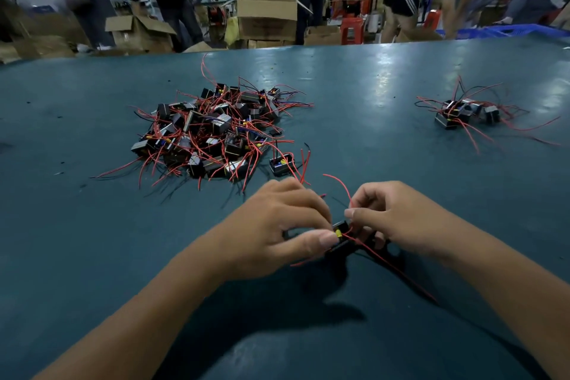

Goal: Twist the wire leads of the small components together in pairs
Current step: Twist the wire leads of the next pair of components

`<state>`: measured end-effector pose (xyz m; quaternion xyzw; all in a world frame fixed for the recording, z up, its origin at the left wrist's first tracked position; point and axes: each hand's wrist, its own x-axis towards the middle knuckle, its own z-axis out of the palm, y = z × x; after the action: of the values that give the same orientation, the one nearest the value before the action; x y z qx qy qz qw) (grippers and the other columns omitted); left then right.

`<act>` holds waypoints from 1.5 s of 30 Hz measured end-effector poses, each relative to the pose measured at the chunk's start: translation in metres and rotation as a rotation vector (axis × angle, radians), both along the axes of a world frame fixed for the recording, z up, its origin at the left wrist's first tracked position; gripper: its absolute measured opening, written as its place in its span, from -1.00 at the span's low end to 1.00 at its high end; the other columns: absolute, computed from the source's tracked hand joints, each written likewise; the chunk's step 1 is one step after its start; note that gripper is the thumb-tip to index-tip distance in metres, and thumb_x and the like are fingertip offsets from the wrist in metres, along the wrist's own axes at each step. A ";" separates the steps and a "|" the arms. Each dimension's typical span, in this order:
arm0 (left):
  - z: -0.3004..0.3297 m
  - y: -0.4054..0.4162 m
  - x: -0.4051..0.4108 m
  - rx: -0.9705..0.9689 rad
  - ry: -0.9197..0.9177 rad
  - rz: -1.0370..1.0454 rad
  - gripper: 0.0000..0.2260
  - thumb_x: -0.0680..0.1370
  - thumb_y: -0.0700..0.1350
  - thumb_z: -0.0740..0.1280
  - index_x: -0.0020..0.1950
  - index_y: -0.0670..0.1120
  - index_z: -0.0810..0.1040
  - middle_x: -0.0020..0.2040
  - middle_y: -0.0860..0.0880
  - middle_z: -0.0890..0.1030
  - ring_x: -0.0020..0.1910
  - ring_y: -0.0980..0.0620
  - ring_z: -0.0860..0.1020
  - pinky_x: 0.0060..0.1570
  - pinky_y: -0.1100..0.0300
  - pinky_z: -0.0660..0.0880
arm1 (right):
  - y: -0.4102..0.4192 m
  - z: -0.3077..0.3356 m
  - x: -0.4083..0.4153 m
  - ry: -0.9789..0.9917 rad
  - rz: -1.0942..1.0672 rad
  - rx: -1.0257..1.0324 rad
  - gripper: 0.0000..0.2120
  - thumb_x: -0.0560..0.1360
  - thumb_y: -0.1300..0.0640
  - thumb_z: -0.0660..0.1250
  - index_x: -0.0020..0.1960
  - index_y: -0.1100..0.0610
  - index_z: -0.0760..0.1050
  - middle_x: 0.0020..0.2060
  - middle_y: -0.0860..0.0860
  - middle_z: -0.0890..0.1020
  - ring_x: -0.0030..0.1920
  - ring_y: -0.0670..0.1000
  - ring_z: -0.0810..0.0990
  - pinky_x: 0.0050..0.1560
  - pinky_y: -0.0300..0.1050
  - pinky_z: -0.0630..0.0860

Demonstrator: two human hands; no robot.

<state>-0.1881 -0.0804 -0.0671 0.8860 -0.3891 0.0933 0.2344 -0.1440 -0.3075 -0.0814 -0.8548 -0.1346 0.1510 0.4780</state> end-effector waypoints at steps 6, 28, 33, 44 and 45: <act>-0.008 -0.003 0.000 0.192 0.076 0.059 -0.54 0.63 0.25 0.02 0.18 0.11 0.64 0.17 0.24 0.57 0.17 0.16 0.43 0.15 0.16 0.26 | -0.002 0.003 0.000 0.112 0.010 0.122 -0.87 0.56 0.21 0.36 -0.13 0.24 0.50 -0.25 0.16 0.71 -0.28 0.06 0.70 -0.38 -0.20 0.54; -0.001 -0.015 -0.012 0.420 -0.007 0.118 -0.59 0.58 0.33 0.13 0.25 0.14 0.54 0.32 0.28 0.50 0.26 0.17 0.42 0.23 0.09 0.32 | -0.020 0.019 0.004 -0.896 0.267 -0.606 -0.94 0.53 0.04 0.37 -0.11 -0.04 0.52 -0.26 -0.17 0.56 -0.18 -0.02 0.50 -0.12 -0.06 0.45; -0.002 -0.013 -0.011 0.404 0.019 0.097 -0.69 0.58 0.01 0.25 0.31 0.13 0.53 0.37 0.26 0.48 0.29 0.14 0.46 0.23 0.09 0.36 | -0.017 0.011 0.008 -0.846 0.329 -0.645 -0.77 0.60 -0.07 0.25 0.20 -0.09 0.58 0.12 -0.09 0.58 0.23 0.03 0.46 0.24 -0.05 0.29; 0.011 -0.002 -0.019 0.391 0.163 0.063 -0.55 0.59 0.35 0.11 0.37 0.19 0.49 0.43 0.34 0.38 0.34 0.29 0.40 0.25 0.15 0.44 | -0.022 0.021 0.004 -0.665 0.413 -0.663 -0.85 0.59 -0.14 0.23 -0.12 -0.12 0.43 -0.31 -0.18 0.49 -0.25 -0.12 0.42 -0.14 -0.13 0.45; 0.013 -0.003 -0.020 0.404 0.164 0.063 -0.49 0.57 0.41 0.07 0.36 0.19 0.49 0.43 0.34 0.38 0.34 0.29 0.40 0.25 0.14 0.43 | -0.024 0.022 0.004 -0.597 0.404 -0.610 -0.85 0.58 -0.10 0.26 -0.15 -0.12 0.42 -0.34 -0.18 0.50 -0.28 -0.12 0.43 -0.21 -0.21 0.42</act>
<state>-0.2083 -0.0834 -0.0545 0.9312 -0.3517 -0.0518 0.0802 -0.1402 -0.3312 -0.0599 -0.9189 -0.3793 0.0211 0.1067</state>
